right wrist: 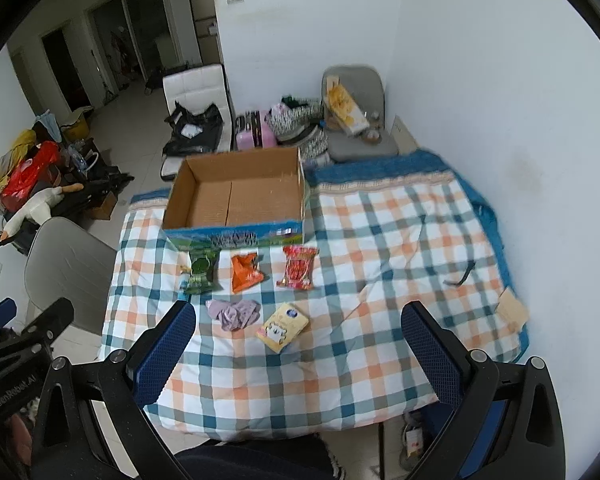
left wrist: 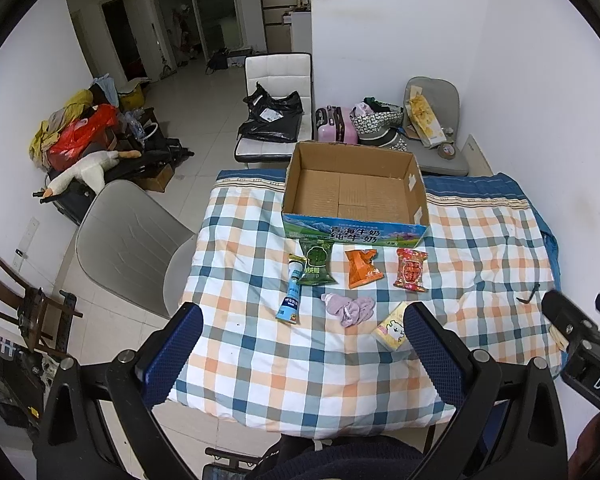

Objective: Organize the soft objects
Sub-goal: 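Grasp the green Deeyeo pack with the left tool while the right grasps the yellow Vinda pack, then carry both packs into the box and open both tools to release them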

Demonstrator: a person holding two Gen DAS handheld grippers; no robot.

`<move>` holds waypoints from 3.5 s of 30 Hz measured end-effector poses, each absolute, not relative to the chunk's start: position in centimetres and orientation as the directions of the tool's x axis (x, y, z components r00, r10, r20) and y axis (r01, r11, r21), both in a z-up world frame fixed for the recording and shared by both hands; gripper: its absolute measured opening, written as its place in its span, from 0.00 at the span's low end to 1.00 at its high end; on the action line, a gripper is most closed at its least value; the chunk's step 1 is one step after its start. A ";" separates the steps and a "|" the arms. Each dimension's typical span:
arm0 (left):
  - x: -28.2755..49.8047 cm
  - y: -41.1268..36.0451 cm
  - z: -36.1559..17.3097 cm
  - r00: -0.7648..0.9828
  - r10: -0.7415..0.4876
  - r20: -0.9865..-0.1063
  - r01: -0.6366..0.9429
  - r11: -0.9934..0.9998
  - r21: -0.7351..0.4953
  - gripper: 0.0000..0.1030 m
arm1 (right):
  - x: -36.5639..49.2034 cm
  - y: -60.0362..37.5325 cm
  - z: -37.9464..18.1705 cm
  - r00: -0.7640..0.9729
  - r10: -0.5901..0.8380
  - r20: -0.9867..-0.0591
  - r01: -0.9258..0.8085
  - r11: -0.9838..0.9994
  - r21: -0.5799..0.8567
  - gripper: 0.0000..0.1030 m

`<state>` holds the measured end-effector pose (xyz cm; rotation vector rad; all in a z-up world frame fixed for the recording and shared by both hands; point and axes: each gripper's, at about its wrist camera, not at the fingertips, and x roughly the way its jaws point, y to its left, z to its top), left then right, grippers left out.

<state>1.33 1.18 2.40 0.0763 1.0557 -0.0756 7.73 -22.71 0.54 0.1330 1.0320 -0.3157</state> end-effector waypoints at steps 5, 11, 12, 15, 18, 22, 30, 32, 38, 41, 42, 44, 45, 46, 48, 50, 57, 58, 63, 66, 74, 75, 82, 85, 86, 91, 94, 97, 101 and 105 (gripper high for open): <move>5.3 1.6 -3.0 0.396 -0.021 -0.918 0.055 0.998 0.001 1.00 | 11.9 -24.6 -5.2 0.358 -0.134 -0.924 0.349 0.937 -0.001 1.00; 8.2 1.0 -12.7 0.271 0.054 -0.961 0.035 0.997 0.066 1.00 | 15.9 -26.7 -18.7 0.163 -0.041 -0.986 0.408 0.912 0.030 1.00; 8.7 0.9 -14.4 0.239 0.058 -0.969 0.038 0.997 0.069 1.00 | 16.1 -27.0 -21.5 0.132 -0.018 -0.991 0.418 0.908 0.039 1.00; 9.7 1.1 -18.8 0.169 0.079 -0.982 0.033 0.996 0.086 1.00 | 17.5 -28.2 -28.6 0.038 0.069 -0.997 0.476 0.876 0.079 1.00; 10.6 1.6 -22.0 0.141 0.100 -0.985 0.015 0.995 0.103 1.00 | 18.5 -28.9 -34.4 -0.020 0.113 -0.993 0.541 0.837 0.084 1.00; 12.5 2.5 -25.2 0.104 0.103 -0.989 -0.002 0.995 0.104 1.00 | 19.0 -28.9 -40.6 -0.095 0.163 -0.982 0.599 0.797 0.074 0.99; 16.3 6.3 -28.1 0.049 0.018 -0.999 -0.057 0.998 0.015 1.00 | 18.7 -27.6 -44.8 -0.142 0.191 -0.971 0.591 0.804 0.072 0.69; 17.1 6.5 -28.8 0.049 0.021 -0.999 -0.040 0.999 0.019 1.00 | 18.3 -27.2 -44.6 -0.139 0.152 -0.978 0.555 0.830 0.050 0.68; 19.6 5.5 -30.9 0.030 -0.006 -1.000 -0.006 1.000 -0.006 0.95 | 17.4 -25.4 -43.5 -0.092 0.118 -0.989 0.491 0.869 0.058 0.67; 21.1 3.4 -31.4 0.038 -0.041 -0.998 0.039 0.998 -0.040 0.92 | 17.5 -24.2 -43.4 -0.066 0.105 -0.992 0.471 0.880 0.061 0.66; 21.7 2.5 -31.7 0.037 -0.051 -0.998 0.059 0.997 -0.049 0.91 | 17.3 -23.9 -43.6 -0.060 0.104 -0.993 0.466 0.883 0.064 0.66; 22.9 1.0 -32.7 0.021 -0.052 -0.998 0.094 0.994 -0.050 0.86 | 17.4 -23.0 -44.1 -0.049 0.092 -0.994 0.453 0.889 0.060 0.66; 23.3 0.5 -33.3 0.010 -0.048 -0.999 0.105 0.993 -0.047 0.85 | 17.5 -22.5 -44.3 -0.045 0.087 -0.995 0.447 0.893 0.058 0.66; 23.8 -0.1 -34.1 -0.006 -0.039 -0.999 0.119 0.992 -0.039 0.85 | 17.5 -22.0 -44.6 -0.041 0.082 -0.996 0.441 0.896 0.055 0.66; 24.5 -1.0 -35.8 -0.034 -0.017 -0.999 0.145 0.989 -0.022 0.84 | 17.2 -21.1 -44.7 -0.040 0.075 -0.996 0.430 0.901 0.050 0.66; 24.9 -1.5 -37.3 -0.056 0.004 -0.998 0.160 0.987 -0.005 0.65 | 17.3 -19.9 -45.0 -0.040 0.069 -0.997 0.421 0.906 0.046 0.66; 22.5 -1.9 -37.5 -0.023 0.025 -0.999 0.180 0.983 0.021 0.31 | 16.0 -16.7 -47.0 -0.046 0.077 -0.996 0.387 0.920 0.053 0.66; 21.9 -1.7 -37.1 -0.009 0.029 -1.000 0.179 0.984 0.027 0.31 | 15.9 -16.2 -46.8 -0.044 0.081 -0.996 0.382 0.923 0.058 0.66; 17.3 -0.7 -32.8 0.074 -0.001 -0.997 0.151 0.988 0.011 0.30 | 14.9 -15.4 -44.7 -0.010 0.116 -0.993 0.336 0.936 0.106 0.65; 14.8 -0.4 -29.8 0.114 -0.030 -0.993 0.134 0.991 -0.014 0.30 | 13.5 -15.0 -43.1 0.026 0.147 -0.989 0.300 0.943 0.148 0.65; 18.1 -2.8 -21.4 0.185 -0.142 -0.972 0.119 0.985 -0.121 0.29 | 13.9 -17.8 -33.3 0.150 0.217 -0.965 0.191 0.951 0.244 0.65; 18.9 -3.0 -20.6 0.188 -0.156 -0.970 0.119 0.984 -0.135 0.29 | 14.8 -17.9 -32.1 0.163 0.216 -0.963 0.181 0.953 0.245 0.65; 29.2 -5.6 -19.8 0.150 -0.235 -0.960 0.120 0.968 -0.218 0.30 | 20.7 -20.9 -30.0 0.210 0.227 -0.951 0.169 0.950 0.264 0.65; 33.8 -6.9 -21.6 0.086 -0.257 -0.963 0.124 0.961 -0.246 0.30 | 25.5 -22.3 -30.4 0.189 0.211 -0.959 0.189 0.951 0.247 0.65; 35.5 -7.3 -22.5 0.066 -0.252 -0.966 0.130 0.962 -0.242 0.30 | 26.4 -22.7 -30.8 0.179 0.208 -0.962 0.192 0.951 0.241 0.65; 41.3 -9.0 -27.0 -0.030 -0.263 -0.964 0.131 0.955 -0.265 0.30 | 32.5 -24.1 -31.8 0.144 0.160 -0.977 0.203 0.961 0.187 0.65; 43.7 -10.2 -29.4 -0.069 -0.258 -0.964 0.144 0.953 -0.266 0.30 | 34.3 -24.6 -33.9 0.116 0.136 -0.984 0.203 0.967 0.158 0.65; 45.5 -11.4 -31.6 -0.108 -0.261 -0.959 0.160 0.948 -0.276 0.30 | 38.6 -25.1 -34.3 0.091 0.105 -0.990 0.198 0.973 0.121 0.65; 46.8 -12.3 -33.7 -0.148 -0.279 -0.949 0.174 0.937 -0.303 0.30 | 42.7 -26.1 -36.4 0.057 0.088 -0.995 0.208 0.973 0.098 0.65; 47.2 -13.3 -34.9 -0.169 -0.295 -0.940 0.190 0.927 -0.325 0.30 | 44.6 -25.8 -37.0 0.058 0.055 -0.997 0.179 0.982 0.064 0.65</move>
